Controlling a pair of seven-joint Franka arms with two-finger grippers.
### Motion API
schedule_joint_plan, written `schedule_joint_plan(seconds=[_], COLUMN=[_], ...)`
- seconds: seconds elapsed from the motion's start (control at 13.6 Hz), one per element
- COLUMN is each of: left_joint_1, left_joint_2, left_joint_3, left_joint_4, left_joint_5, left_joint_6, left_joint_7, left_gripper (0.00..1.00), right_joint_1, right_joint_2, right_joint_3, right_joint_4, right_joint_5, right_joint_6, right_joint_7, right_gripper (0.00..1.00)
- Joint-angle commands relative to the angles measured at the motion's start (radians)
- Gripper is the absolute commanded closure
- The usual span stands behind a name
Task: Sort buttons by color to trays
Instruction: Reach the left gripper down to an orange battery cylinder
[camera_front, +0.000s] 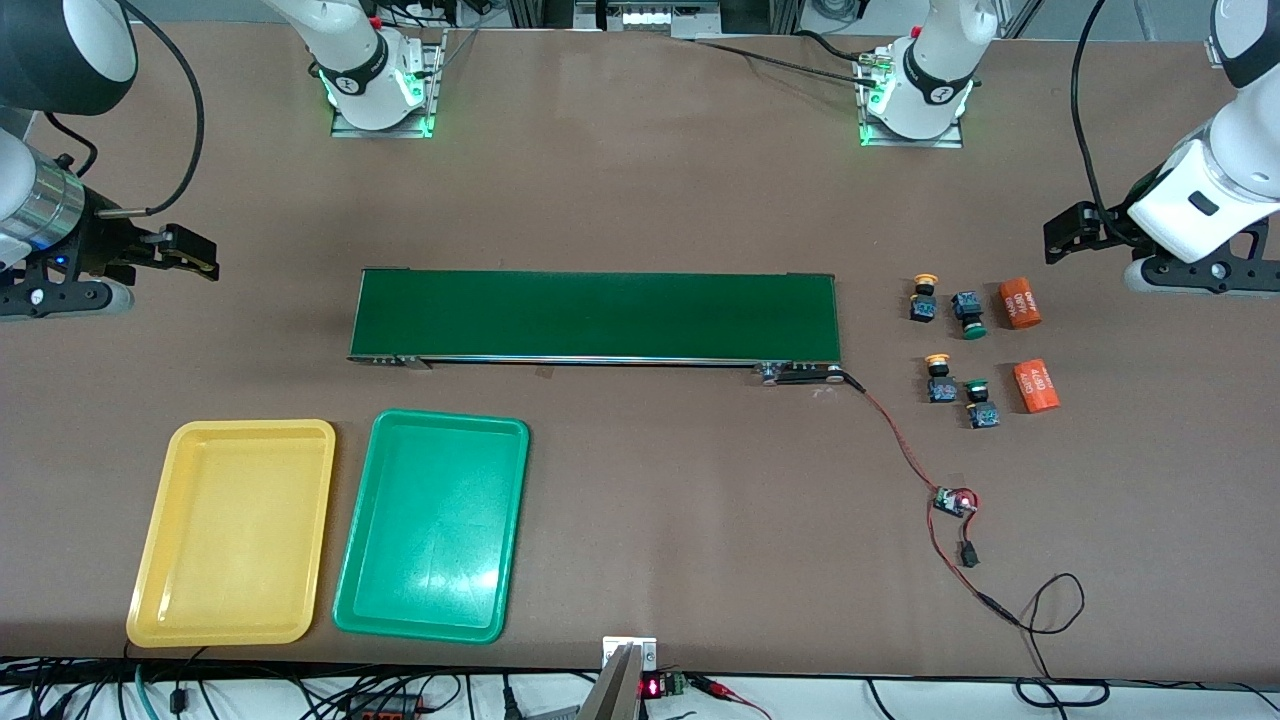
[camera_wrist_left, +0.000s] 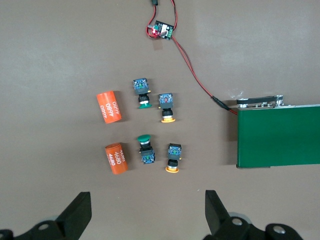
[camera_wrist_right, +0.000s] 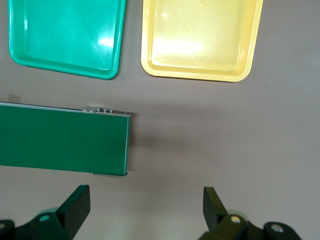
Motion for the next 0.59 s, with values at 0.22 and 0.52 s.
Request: schedule_joint_plan(seconds=[0.22,0.52], left_joint_1=[-0.01,-0.008], left_joint_2=[0.034,0.079], left_joint_3=[-0.001,-0.001], left_joint_4=[0.054,0.07], left_joint_5=[0.005,0.007], left_joint_6=[-0.063,-0.112], left_joint_7=[-0.014,-0.014], left_gripper=[0.0,0.0], right_joint_1=[-0.003,-0.004], right_joint_2=[-0.001,-0.001], right_joint_3=[0.001,0.001], right_joint_4=[-0.003,-0.005], right_joint_5=[-0.007,-0.007], right_joint_6=[0.006,0.006], right_joint_7=[-0.015,-0.015], right_gripper=[0.0,0.0])
